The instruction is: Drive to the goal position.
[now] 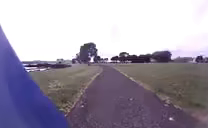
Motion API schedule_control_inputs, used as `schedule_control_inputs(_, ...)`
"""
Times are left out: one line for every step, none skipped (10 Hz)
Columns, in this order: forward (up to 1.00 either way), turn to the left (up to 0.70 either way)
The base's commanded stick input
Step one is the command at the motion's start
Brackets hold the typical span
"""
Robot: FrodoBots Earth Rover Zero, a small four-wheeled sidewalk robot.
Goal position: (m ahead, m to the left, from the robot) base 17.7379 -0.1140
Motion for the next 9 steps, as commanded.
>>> schedule_control_inputs(0.7, 0.0)
schedule_control_inputs(0.7, 0.0)
schedule_control_inputs(0.7, 0.0)
schedule_control_inputs(0.7, 0.0)
schedule_control_inputs(0.7, 0.0)
schedule_control_inputs(0.7, 0.0)
schedule_control_inputs(0.7, 0.0)
schedule_control_inputs(0.7, 0.0)
schedule_control_inputs(0.7, 0.0)
